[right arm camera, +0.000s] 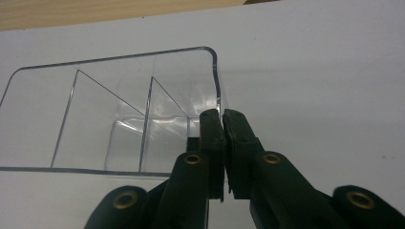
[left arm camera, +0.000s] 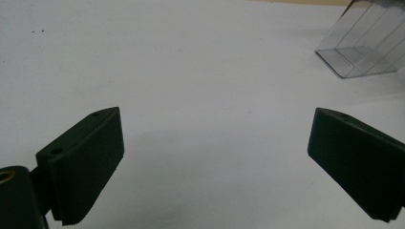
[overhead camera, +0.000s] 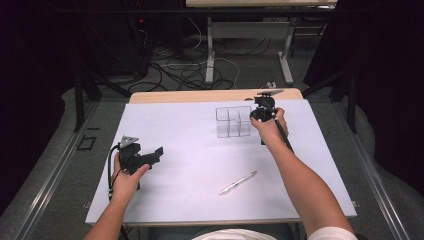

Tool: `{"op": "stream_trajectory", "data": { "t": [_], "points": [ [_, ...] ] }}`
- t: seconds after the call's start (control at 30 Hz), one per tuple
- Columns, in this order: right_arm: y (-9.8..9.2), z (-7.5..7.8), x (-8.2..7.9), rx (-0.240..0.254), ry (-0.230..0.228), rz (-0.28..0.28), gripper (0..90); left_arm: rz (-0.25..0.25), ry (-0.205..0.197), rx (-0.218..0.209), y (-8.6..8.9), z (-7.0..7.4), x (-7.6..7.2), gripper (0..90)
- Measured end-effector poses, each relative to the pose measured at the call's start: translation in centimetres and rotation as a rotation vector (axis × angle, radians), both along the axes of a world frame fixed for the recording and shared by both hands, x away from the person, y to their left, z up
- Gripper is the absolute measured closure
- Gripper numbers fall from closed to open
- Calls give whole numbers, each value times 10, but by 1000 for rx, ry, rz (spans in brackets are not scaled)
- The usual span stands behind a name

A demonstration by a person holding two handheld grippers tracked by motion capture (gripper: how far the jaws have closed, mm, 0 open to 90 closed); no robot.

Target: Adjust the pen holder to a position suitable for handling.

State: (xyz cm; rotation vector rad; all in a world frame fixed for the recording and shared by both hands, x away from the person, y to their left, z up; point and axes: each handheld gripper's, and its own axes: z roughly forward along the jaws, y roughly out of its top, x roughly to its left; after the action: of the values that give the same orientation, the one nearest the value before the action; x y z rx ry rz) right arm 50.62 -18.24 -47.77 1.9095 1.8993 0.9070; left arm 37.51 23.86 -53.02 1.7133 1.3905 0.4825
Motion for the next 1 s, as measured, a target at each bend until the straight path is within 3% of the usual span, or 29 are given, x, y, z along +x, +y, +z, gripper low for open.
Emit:
{"op": "stream_trajectory", "data": {
  "t": [0.67,1.0],
  "points": [
    [20,2,-22,-3,39,77,874,2,1,1,0,0,0,51],
    [25,1,-30,46,54,86,865,3,4,0,0,0,0,51]
  ]
}}
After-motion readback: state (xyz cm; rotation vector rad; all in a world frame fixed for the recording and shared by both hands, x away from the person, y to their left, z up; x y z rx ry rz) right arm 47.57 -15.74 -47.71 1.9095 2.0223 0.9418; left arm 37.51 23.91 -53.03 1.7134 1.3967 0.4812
